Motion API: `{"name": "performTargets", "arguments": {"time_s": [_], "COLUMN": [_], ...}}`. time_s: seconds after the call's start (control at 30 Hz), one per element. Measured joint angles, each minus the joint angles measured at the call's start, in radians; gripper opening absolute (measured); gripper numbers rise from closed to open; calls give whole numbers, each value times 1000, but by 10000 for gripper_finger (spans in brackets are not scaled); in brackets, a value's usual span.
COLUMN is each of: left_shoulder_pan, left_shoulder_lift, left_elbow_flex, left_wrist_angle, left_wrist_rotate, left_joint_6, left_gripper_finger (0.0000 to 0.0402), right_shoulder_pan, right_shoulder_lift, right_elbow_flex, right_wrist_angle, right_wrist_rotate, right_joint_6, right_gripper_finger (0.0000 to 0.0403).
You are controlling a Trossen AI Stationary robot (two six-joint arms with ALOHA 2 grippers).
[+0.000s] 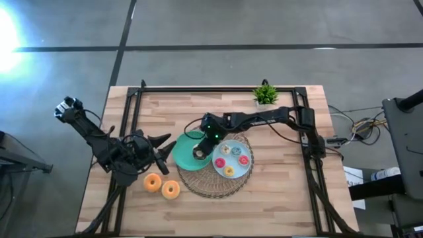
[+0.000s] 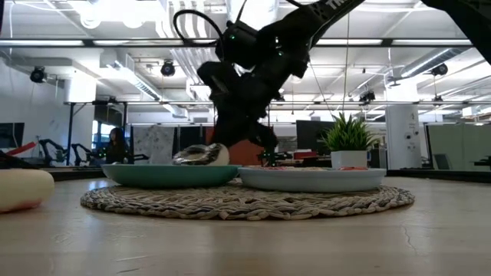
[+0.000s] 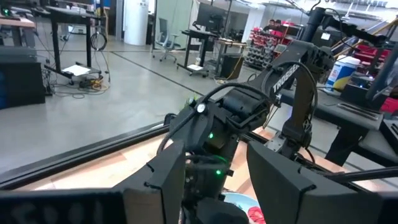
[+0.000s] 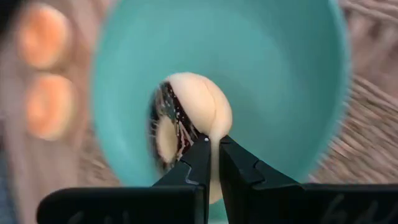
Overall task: Pick & Place donuts
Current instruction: Put the big black donut on the green plate, then put the big pink donut on the green plate
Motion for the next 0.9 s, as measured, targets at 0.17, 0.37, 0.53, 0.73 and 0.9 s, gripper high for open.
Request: {"name": "performTargets", "arguments": {"time_s": [0.17, 0.37, 0.53, 0.73, 0.9], "left_shoulder_pan": [-1, -1, -9, -28, -55], "left_shoulder_lift": [0, 0, 0, 42, 168], "left_elbow_flex": [-1, -1, -1, -1, -2], "left_wrist_angle": [-21, -41, -80, -292, -446], "left_wrist_rotate": [0, 0, 67, 356, 684], "left_joint_6": [1, -2, -10, -267, -490], "left_gripper_finger": [146, 146, 146, 146, 135], "right_shoulder_pan": [3, 3, 4, 40, 53], "right_shoulder_lift": [-4, -38, -41, -102, -157], "right_elbow_flex": [39, 93, 151, 181, 172], "right_wrist_angle": [-186, -234, -321, -308, -329], "right_wrist_rotate": [129, 219, 361, 367, 390], "right_joint_6": [-119, -203, -325, -554, -593], "right_gripper_finger": [42, 110, 151, 176, 178]}}
